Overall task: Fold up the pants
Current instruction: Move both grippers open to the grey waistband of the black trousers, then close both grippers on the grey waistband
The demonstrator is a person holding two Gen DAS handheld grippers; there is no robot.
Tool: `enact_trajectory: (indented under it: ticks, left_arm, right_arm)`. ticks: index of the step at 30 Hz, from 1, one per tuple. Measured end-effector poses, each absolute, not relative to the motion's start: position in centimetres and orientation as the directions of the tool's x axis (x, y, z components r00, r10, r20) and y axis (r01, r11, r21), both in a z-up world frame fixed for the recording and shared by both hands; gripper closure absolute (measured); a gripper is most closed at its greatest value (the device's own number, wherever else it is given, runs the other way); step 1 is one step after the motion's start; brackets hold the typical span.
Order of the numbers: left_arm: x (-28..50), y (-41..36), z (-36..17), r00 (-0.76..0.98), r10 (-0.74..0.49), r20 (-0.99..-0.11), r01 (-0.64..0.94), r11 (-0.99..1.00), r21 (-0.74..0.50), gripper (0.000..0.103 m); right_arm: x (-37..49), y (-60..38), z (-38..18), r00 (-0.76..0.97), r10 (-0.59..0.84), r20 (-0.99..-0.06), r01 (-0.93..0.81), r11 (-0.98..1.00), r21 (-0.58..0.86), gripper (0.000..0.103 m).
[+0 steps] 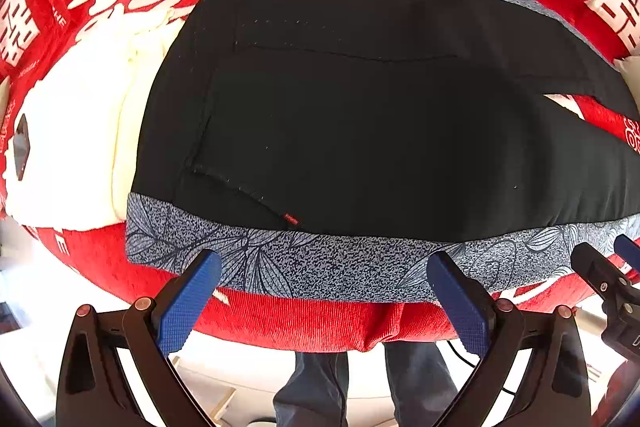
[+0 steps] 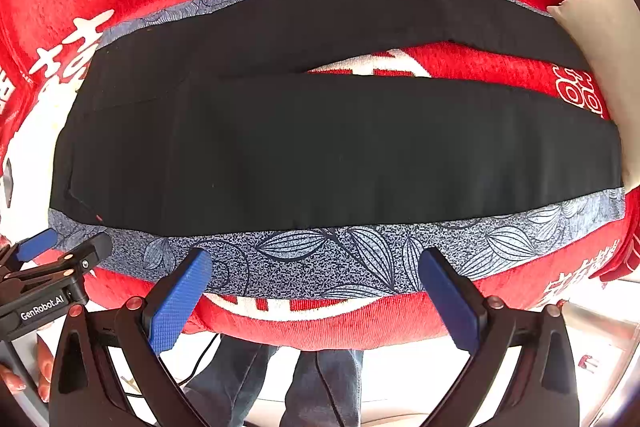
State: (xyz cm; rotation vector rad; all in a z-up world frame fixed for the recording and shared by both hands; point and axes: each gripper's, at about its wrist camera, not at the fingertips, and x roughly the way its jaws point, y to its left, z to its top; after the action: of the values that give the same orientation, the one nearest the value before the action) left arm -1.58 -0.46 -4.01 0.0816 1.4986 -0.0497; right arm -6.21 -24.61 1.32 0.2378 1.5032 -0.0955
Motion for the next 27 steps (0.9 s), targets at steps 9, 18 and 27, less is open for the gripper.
enact_trajectory:
  ticks: [9,18,27]
  left_arm:
    - [-2.4,0.0,-4.0,0.068,0.015,-0.998,0.071,0.997,0.020,0.000]
    - [-2.1,1.0,-4.1,0.059,-0.001,-0.998,0.044,0.999,0.001,0.000]
    - [-2.5,3.1,-4.3,0.073,-0.176,-0.982,-0.037,0.983,-0.179,0.000]
  right_arm:
    - [-6.3,-24.5,1.2,0.070,0.095,-0.993,0.203,0.973,0.107,0.000]
    - [-6.3,-24.5,0.9,0.067,0.100,-0.993,0.210,0.971,0.112,0.000]
    - [-7.7,-27.0,0.0,0.140,0.324,-0.936,0.363,0.862,0.353,0.000]
